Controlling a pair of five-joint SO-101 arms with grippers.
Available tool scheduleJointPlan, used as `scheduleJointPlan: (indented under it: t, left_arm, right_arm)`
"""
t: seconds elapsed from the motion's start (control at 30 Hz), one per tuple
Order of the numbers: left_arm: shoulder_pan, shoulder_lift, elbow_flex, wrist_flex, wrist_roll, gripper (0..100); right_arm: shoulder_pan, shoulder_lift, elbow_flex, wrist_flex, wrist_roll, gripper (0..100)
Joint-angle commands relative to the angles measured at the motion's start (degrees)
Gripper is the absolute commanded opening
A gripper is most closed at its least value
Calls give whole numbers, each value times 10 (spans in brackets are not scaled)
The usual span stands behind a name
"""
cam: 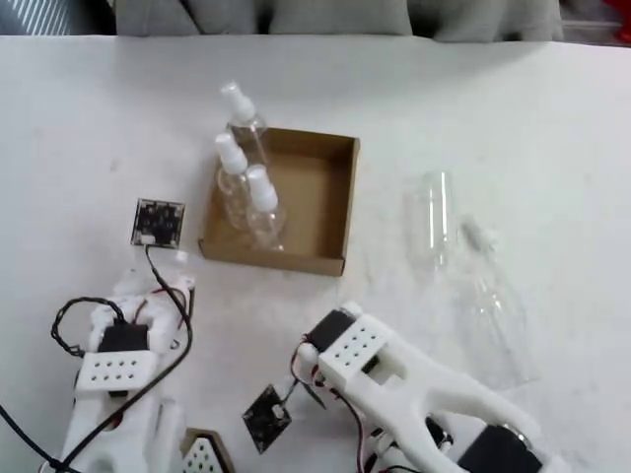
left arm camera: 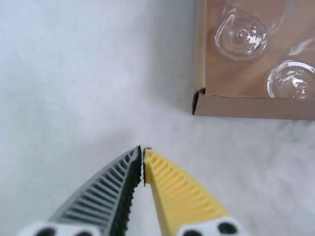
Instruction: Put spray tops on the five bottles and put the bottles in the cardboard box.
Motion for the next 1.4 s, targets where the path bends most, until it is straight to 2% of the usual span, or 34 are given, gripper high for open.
scheduleJointPlan:
  t: [0.0, 0.2, 0.5, 0.63, 0.77, 0.87, 0.97, 1.17, 1.37]
  left_arm:
    - [-5, -15, -32, -13, 7, 24]
    - [-5, -15, -32, -13, 7, 24]
    - [-5, -15, -32, -13, 6, 24]
    - [-5, -15, -31, -13, 6, 24]
    - [-5, -15, -31, -13, 6, 24]
    - [-5, -15, -31, -13, 6, 24]
    - [-3, -15, -31, -13, 6, 24]
    - [-3, -15, -31, -13, 6, 24]
    - [-2, -15, -30, -12, 6, 24]
  right_arm:
    - [0, 41, -2, -53, -65, 17]
    - [0, 44, -22, -138, -221, 17]
    - [3, -45, -61, -163, -355, 17]
    - [53, -137, -60, -162, -396, 17]
    - [138, -241, -60, -122, -397, 18]
    - [173, -322, -59, -60, -397, 18]
    - [175, -379, -54, -10, -396, 30]
    - [175, -393, 18, 0, -337, 214]
    - [171, -393, 92, -61, -333, 211]
